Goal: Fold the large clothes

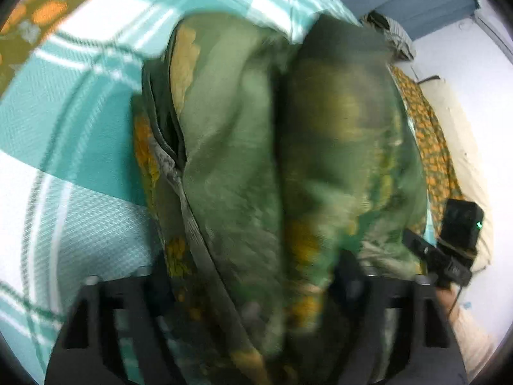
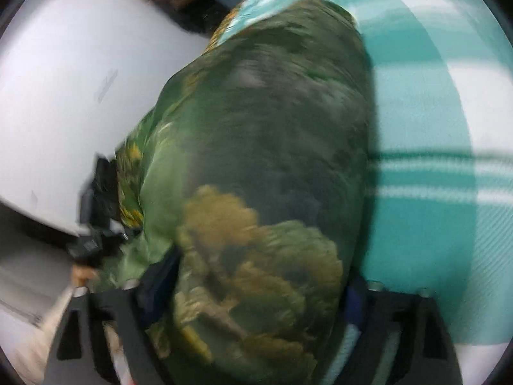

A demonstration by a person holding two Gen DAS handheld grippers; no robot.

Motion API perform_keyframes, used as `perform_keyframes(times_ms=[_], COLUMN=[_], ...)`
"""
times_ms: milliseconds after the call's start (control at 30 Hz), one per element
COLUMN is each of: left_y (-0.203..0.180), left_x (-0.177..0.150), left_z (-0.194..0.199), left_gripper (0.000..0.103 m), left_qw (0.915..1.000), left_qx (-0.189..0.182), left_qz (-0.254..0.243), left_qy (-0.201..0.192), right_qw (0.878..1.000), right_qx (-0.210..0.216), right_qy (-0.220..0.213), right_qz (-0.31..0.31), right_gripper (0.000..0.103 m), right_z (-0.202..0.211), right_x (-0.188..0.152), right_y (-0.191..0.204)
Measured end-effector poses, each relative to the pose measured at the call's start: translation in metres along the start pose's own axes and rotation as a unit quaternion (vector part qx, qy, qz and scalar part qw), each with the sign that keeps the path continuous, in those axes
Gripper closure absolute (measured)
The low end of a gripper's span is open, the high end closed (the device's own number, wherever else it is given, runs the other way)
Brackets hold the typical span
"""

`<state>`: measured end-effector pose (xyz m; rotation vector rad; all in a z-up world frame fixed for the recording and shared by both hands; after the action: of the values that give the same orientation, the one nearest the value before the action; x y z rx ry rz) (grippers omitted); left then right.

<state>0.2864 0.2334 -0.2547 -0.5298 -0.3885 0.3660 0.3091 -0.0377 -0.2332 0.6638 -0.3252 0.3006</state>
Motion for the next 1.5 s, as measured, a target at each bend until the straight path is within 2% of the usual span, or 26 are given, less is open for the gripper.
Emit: perform_keyframes(times_ms=[100, 233, 367, 467, 600, 633, 767, 867, 967, 1033, 1100, 1233, 1333, 1400, 1467, 1500], left_y=[-0.018, -0.047, -0.081, -0.107, -0.133, -0.141, -0.158, -0.156, -0.140, -0.128, -0.121, -0.124, -0.129, -0.129, -0.128, -0.128], left_x=[-0.003, -0.006, 0.012, 0.037, 0.076, 0.077, 0.092, 0.091, 0.082, 0.080, 0.081, 0.080, 0.079, 0.081, 0.078, 0.075], left_z=[0.014, 0.040, 0.057, 0.060, 0.041, 0.036, -0.001, -0.034, -0.074, -0.081, -0.079, -0.077, -0.072, -0.067, -0.058, -0.049], left_gripper=[0.054, 0.057, 0.057, 0.057, 0.057, 0.057, 0.056, 0.056, 0.050, 0.045, 0.043, 0.042, 0.036, 0.021, 0.014, 0.012], left_qw=[0.9991, 0.9969, 0.9938, 0.9909, 0.9891, 0.9893, 0.9911, 0.9935, 0.9950, 0.9970, 0.9985, 0.9970, 0.9962, 0.9956, 0.9949, 0.9943], left_qx=[0.026, 0.019, 0.008, 0.006, 0.003, 0.002, 0.006, 0.016, 0.046, 0.037, 0.022, 0.038, 0.048, 0.057, 0.062, 0.063], left_qz=[-0.025, -0.055, -0.078, -0.097, -0.113, -0.114, -0.114, -0.106, -0.088, -0.067, -0.049, -0.068, -0.071, -0.069, -0.068, -0.070], left_qy=[-0.021, -0.052, -0.079, -0.093, -0.094, -0.091, -0.068, -0.039, -0.009, -0.013, -0.011, -0.007, -0.017, -0.028, -0.042, -0.049], right_qw=[0.998, 0.993, 0.989, 0.988, 0.985, 0.985, 0.987, 0.991, 0.996, 0.997, 0.995, 0.993, 0.993, 0.992, 0.991, 0.990], right_qx=[-0.028, -0.012, 0.002, 0.013, 0.010, 0.008, 0.001, -0.004, -0.011, -0.017, 0.005, 0.016, 0.018, 0.014, 0.009, 0.005], right_qy=[-0.024, -0.071, -0.105, -0.125, -0.147, -0.150, -0.144, -0.126, -0.085, -0.064, -0.074, -0.086, -0.084, -0.083, -0.083, -0.082], right_qz=[0.046, 0.092, 0.108, 0.095, 0.089, 0.086, 0.068, 0.044, 0.003, -0.035, -0.071, -0.082, -0.086, -0.093, -0.104, -0.111], right_gripper=[0.038, 0.039, 0.039, 0.039, 0.039, 0.039, 0.039, 0.039, 0.039, 0.036, 0.032, 0.030, 0.027, 0.021, 0.015, 0.007], right_z=[0.014, 0.043, 0.078, 0.092, 0.118, 0.122, 0.124, 0.115, 0.090, 0.074, 0.070, 0.069, 0.068, 0.064, 0.065, 0.067], right_x=[-0.001, -0.004, 0.006, 0.027, 0.057, 0.065, 0.086, 0.095, 0.097, 0.088, 0.084, 0.080, 0.081, 0.084, 0.088, 0.089], right_y=[0.029, 0.066, 0.074, 0.066, 0.042, 0.034, 0.004, -0.028, -0.064, -0.089, -0.103, -0.103, -0.106, -0.113, -0.125, -0.129])
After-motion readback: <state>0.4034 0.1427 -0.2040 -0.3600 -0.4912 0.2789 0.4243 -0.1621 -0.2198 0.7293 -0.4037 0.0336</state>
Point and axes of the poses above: each gripper's, at about its wrist camera, not at the fingertips, and z roughly against the way its jaws point, y to its left, x to its top, the point moved 2 cm from there along -z, roughly the way its jaws point, and after that the axes turned 1 degree about -y, right-handed, at the moved point
